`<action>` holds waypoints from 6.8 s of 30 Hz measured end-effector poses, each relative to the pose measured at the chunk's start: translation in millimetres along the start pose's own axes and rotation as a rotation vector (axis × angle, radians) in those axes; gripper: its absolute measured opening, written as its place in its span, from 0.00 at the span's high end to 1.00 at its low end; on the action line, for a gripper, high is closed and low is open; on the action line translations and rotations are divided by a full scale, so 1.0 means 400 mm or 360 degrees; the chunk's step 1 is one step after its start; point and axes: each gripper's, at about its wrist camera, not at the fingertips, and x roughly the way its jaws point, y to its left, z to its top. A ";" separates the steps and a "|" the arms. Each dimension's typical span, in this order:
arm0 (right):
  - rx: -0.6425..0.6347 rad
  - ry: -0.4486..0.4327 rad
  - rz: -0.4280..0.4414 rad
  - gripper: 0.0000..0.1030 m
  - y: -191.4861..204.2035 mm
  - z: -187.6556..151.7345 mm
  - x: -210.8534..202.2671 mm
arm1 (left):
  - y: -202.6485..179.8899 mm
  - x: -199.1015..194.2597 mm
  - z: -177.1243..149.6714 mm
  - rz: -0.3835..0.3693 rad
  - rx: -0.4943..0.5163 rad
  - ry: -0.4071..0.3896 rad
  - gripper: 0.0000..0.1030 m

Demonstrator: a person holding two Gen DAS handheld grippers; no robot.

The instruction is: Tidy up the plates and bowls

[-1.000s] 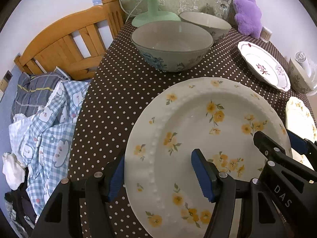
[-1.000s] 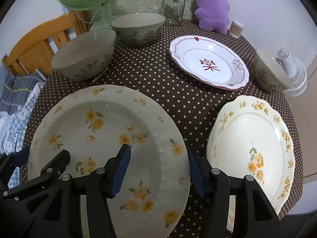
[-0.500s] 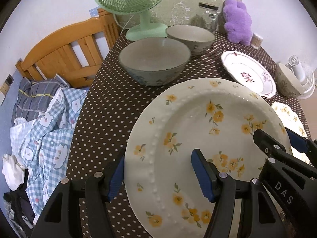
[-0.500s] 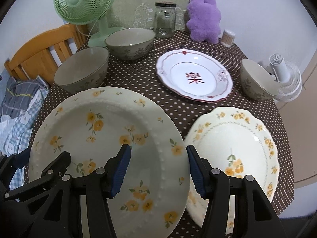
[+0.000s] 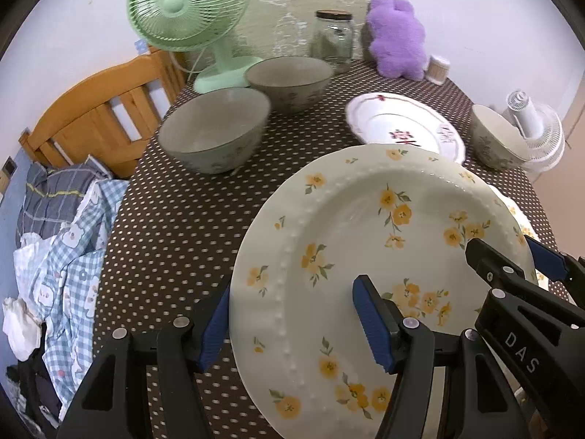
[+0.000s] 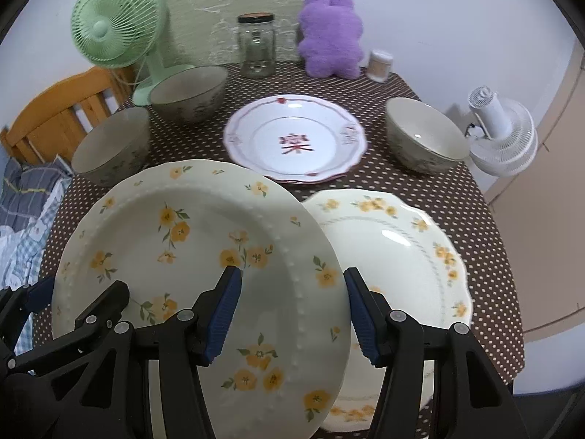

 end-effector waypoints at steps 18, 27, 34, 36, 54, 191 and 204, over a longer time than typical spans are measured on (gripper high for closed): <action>0.0100 0.0041 -0.0061 0.41 -0.225 -0.033 0.005 | -0.213 0.012 -0.023 -0.0062 0.0104 0.0036 0.36; 0.0128 0.0077 -0.0097 0.41 -0.315 -0.052 0.026 | -0.307 0.032 -0.034 -0.0085 0.0129 0.0073 0.36; 0.0136 0.0112 -0.0108 0.41 -0.364 -0.062 0.047 | -0.353 0.049 -0.038 -0.0080 0.0132 0.0097 0.36; 0.0137 0.0121 -0.0107 0.41 -0.373 -0.063 0.054 | -0.363 0.056 -0.039 -0.0074 0.0129 0.0104 0.35; 0.0116 0.0183 -0.0079 0.41 -0.389 -0.047 0.113 | -0.388 0.101 -0.025 -0.0019 0.0113 0.0120 0.35; 0.0198 0.0133 0.0029 0.41 -0.128 0.325 0.366 | -0.150 0.334 0.320 -0.0092 0.0091 -0.0036 0.42; 0.0042 0.0206 0.0120 0.41 -0.051 0.289 0.332 | -0.079 0.290 0.257 -0.0059 0.0044 0.0006 0.34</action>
